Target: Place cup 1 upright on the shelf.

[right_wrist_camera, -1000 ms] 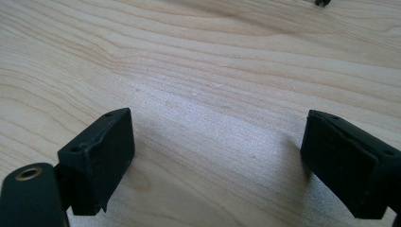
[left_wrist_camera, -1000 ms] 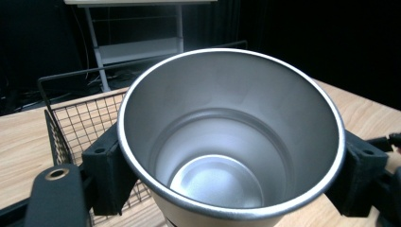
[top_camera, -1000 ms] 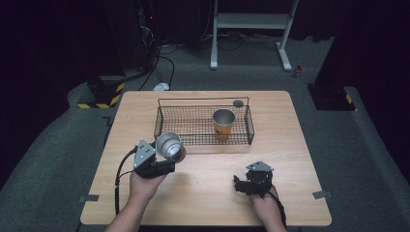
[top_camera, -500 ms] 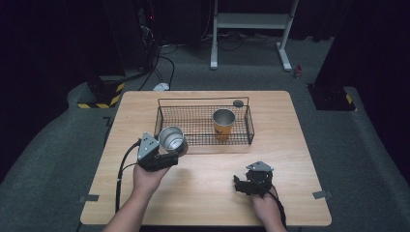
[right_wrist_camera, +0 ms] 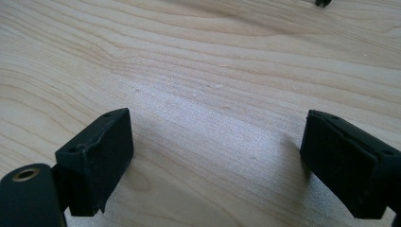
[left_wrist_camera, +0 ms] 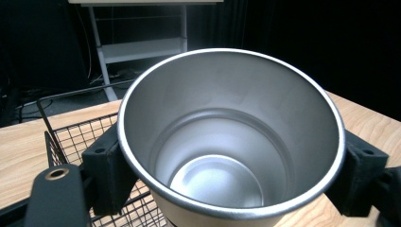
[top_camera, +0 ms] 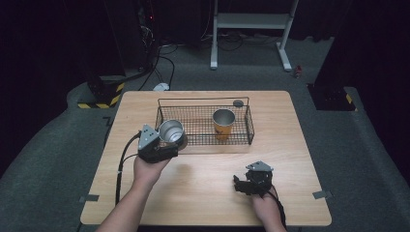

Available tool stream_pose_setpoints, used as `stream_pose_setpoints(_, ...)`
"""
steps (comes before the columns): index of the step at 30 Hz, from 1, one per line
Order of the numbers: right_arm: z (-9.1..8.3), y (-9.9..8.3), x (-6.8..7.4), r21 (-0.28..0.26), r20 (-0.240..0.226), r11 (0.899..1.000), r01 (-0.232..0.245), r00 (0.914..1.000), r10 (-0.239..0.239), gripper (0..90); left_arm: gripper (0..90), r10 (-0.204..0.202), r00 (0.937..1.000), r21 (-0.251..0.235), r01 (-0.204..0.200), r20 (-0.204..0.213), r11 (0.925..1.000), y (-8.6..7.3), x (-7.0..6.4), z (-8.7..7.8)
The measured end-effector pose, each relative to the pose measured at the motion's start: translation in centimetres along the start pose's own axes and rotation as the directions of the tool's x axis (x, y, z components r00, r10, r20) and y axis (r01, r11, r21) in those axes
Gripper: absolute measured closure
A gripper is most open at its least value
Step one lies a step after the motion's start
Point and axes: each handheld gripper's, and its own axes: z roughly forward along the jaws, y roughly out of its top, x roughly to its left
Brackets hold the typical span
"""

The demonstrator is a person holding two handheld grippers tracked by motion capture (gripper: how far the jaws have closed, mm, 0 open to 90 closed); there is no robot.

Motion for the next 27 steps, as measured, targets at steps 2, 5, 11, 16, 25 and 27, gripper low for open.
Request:
stream_pose_setpoints(2, 0.0, 0.0, 0.0, 0.0, 0.0, 1.0, 0.0, 1.0, 0.0, 10.2, 18.8, 0.0, 1.0, -0.002, 0.0, -0.003, 1.0, 0.1, 0.2, 0.2)
stream_pose_setpoints(5, 0.0, 0.0, 0.0, 0.0, 0.0, 1.0, 0.0, 1.0, 0.0, 10.3, 18.8, -0.006, 1.0, -0.004, 0.006, -0.007, 1.0, 0.4, 0.3, 0.4)
stream_pose_setpoints(11, 0.0, 0.0, 0.0, 0.0, 0.0, 1.0, 0.0, 1.0, 0.0, 10.3, 18.8, 0.008, 1.0, -0.002, -0.008, -0.001, 1.0, 1.0, 0.0, 1.1)
stream_pose_setpoints(16, 0.0, 0.0, 0.0, 0.0, 0.0, 1.0, 0.0, 1.0, 0.0, 10.3, 18.8, -0.003, 1.0, -0.012, 0.003, 0.005, 0.9999, 1.4, 0.0, 1.6)
stream_pose_setpoints(25, 0.0, 0.0, 0.0, 0.0, 0.0, 1.0, 0.0, 1.0, 0.0, 10.2, 18.8, -0.001, 1.0, -0.016, 0.001, 0.004, 0.9999, 2.0, 0.0, 2.6)
stream_pose_setpoints(27, 0.0, 0.0, 0.0, 0.0, 0.0, 1.0, 0.001, 1.0, -0.001, 10.3, 18.8, -0.003, 1.0, -0.012, 0.003, 0.004, 0.9999, 2.1, 0.1, 3.0)
